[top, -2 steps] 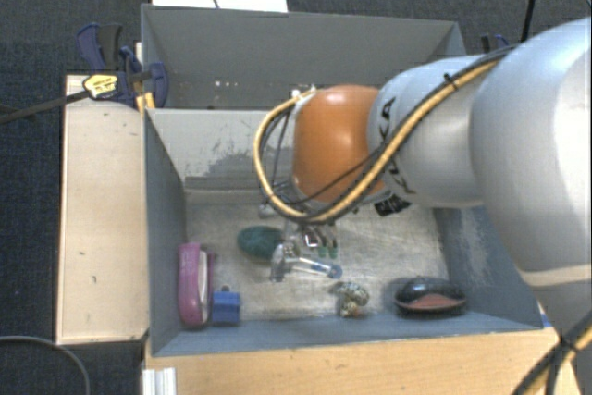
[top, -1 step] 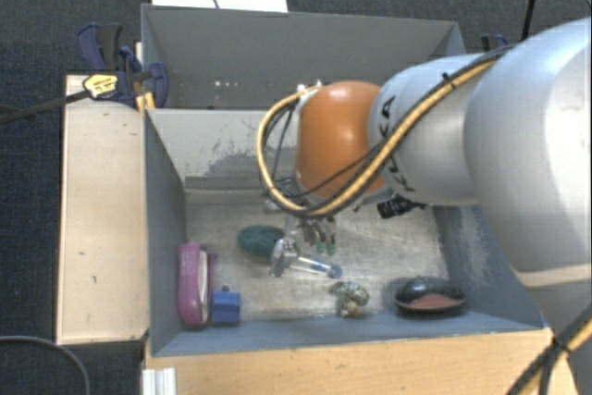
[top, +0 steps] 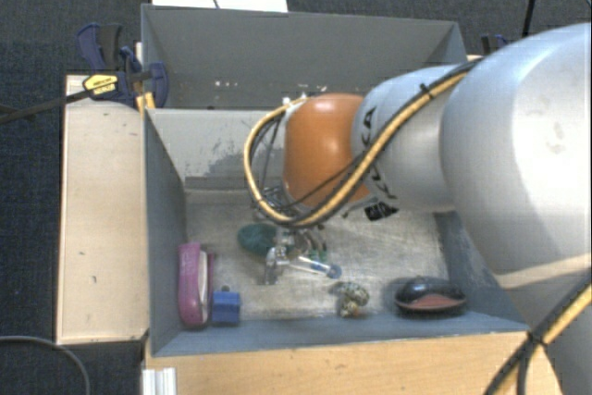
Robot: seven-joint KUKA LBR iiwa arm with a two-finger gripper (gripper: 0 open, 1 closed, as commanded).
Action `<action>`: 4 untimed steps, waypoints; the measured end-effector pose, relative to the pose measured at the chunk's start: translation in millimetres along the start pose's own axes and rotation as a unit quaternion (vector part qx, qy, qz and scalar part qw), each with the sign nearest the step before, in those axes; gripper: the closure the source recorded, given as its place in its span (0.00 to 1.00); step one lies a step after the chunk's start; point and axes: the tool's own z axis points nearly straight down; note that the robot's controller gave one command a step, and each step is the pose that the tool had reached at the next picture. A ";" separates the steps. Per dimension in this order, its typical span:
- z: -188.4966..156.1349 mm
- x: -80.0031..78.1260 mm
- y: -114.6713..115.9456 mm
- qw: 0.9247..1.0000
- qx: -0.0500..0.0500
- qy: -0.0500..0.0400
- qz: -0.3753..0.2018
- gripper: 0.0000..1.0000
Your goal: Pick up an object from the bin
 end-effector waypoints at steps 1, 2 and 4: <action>-1.6 -1.4 0.3 1.000 -0.001 -0.001 0.003 0.00; -3.2 -3.3 0.4 1.000 -0.001 -0.003 0.004 1.00; -83.6 -6.7 1.1 1.000 -0.001 -0.001 0.008 1.00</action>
Offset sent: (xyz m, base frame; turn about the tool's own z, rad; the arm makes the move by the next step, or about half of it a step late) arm 0.0000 0.0000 0.0000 0.0000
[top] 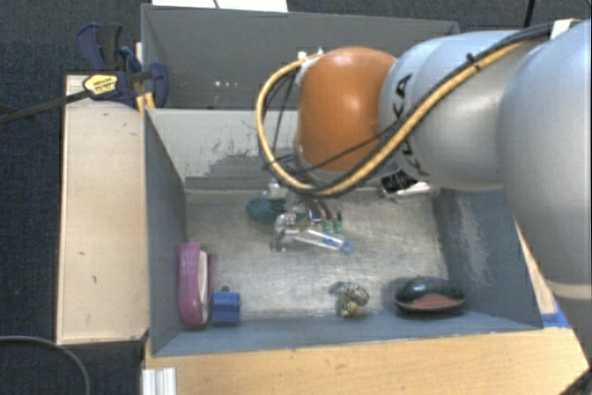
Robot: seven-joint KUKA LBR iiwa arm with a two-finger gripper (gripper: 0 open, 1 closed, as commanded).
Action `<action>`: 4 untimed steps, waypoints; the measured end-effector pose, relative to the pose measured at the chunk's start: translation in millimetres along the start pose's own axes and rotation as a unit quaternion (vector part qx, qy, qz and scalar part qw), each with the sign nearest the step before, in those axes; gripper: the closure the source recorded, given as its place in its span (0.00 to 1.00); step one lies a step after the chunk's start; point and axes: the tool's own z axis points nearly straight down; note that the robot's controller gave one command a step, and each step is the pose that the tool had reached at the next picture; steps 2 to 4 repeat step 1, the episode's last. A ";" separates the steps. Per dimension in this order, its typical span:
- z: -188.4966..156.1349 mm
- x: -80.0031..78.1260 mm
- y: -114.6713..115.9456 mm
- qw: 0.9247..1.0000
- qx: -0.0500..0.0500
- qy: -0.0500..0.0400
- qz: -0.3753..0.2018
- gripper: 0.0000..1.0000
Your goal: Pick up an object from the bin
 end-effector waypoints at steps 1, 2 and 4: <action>-35.5 -1.8 0.5 1.000 0.000 0.000 0.000 1.00; -35.5 -1.8 0.5 1.000 0.000 0.000 0.000 1.00; -35.5 -1.8 0.5 1.000 0.000 0.000 0.000 1.00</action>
Offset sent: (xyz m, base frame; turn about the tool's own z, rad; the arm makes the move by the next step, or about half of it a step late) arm 0.0001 0.0000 0.0329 0.0000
